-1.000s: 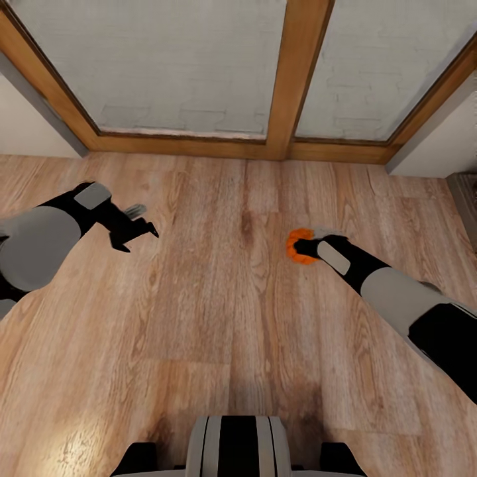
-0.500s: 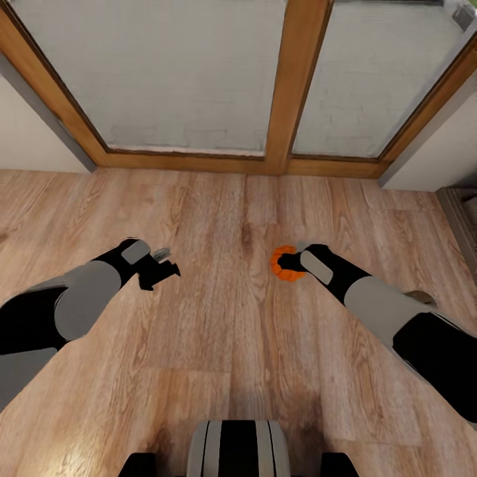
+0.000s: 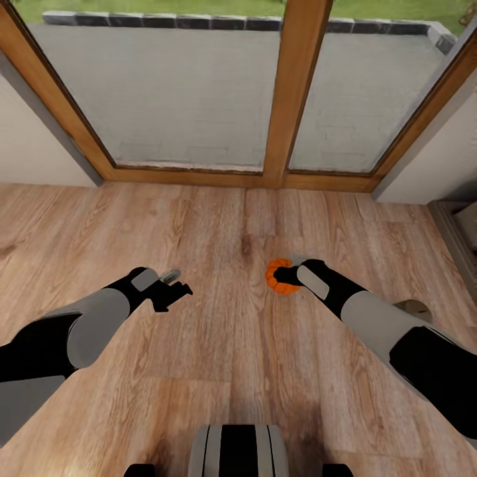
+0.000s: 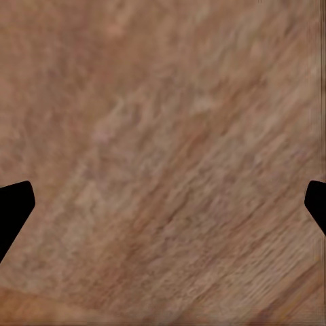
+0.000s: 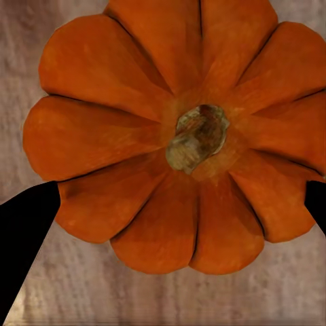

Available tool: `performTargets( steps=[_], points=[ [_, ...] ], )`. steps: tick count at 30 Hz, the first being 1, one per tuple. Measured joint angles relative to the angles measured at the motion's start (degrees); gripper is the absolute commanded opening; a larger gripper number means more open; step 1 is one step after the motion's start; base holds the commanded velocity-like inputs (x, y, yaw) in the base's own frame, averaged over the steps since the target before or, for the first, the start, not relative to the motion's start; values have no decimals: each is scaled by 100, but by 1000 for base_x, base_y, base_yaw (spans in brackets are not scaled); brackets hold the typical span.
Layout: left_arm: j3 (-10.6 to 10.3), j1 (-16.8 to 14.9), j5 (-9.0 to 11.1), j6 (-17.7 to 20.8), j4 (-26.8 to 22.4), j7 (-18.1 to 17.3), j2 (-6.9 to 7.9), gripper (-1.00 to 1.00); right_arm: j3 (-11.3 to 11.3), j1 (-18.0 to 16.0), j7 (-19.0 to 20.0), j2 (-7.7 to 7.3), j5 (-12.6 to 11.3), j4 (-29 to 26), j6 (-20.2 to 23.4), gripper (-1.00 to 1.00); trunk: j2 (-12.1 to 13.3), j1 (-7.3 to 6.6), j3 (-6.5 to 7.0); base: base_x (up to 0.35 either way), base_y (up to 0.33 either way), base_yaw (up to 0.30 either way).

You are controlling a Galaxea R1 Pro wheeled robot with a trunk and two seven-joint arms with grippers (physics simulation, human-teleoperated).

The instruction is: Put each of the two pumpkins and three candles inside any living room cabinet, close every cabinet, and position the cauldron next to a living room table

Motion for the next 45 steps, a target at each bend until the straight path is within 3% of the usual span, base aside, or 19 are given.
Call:
performTargets(
  steps=[7, 11, 18, 19, 20, 21, 22, 25, 28, 32, 34, 39, 45],
  points=[
    [8, 35, 10, 9, 0, -10, 2, 100, 7, 92, -2, 15, -5, -1, 13, -100, 9, -18, 155, 0, 0, 0],
    [9, 220, 5, 0, 0, -104, -7, 100, 26, 100, -93, 53, 35, -9, 14, -100, 15, -28, 244, 0, 0, 0],
    [12, 280, 14, -18, -1, -697, -2, 100, 20, 103, -920, 142, -14, -13, 207, -100, 24, -46, 399, 0, 0, 0],
    [6, 382, 38, -127, -3, -936, 1, 100, 27, 105, -975, 181, -63, -25, 443, -100, 26, -48, 420, 0, 0, 0],
    [-3, 570, 73, -452, -7, -1311, 5, 100, 36, 157, -1004, 356, 44, -20, 645, -100, 27, -50, 442, 0, 0, 0],
    [2, 668, 78, -580, -7, -1448, 3, 100, -5, 219, -985, 513, -208, -40, 525, -100, 28, -53, 464, 0, 0, 0],
    [-2, 793, 69, -693, -7, -1575, 0, 100, 7, 303, -1008, 651, -121, -44, 388, -100, 30, -56, 487, 0, 0, 0],
    [8, 913, 71, -786, -8, -1767, -2, 100, 60, 411, -1020, 840, -41, -58, 19, -100, 34, -64, 554, 0, 0, 0],
    [7, 1073, 61, -914, -8, -2254, 39, 100, 389, 566, -1027, 983, 77, -67, -220, -100, 38, -72, 620, 0, 0, 0],
    [5, 1229, 49, -990, -8, -2910, 111, 100, 864, 637, -1032, 1029, 221, -64, -418, -100, 43, -82, 709, 0, 0, 0],
    [5, 1388, 44, -1129, -8, -3143, 108, 100, 1089, 780, -1028, 1035, 237, -62, -892, -100, 46, -87, 753, 0, 0, 0],
    [6, 1443, 34, -1443, -8, -3206, -7, 100, 1263, 934, -1027, 1036, 244, -49, -1239, -100, 52, -100, 864, 0, 0, 0],
    [5, 1450, 26, -1493, -9, -3212, -60, 100, 1310, 1049, -1014, 1000, 263, -36, -1328, -100, 60, -116, 997, 0, 0, 0]
  ],
)
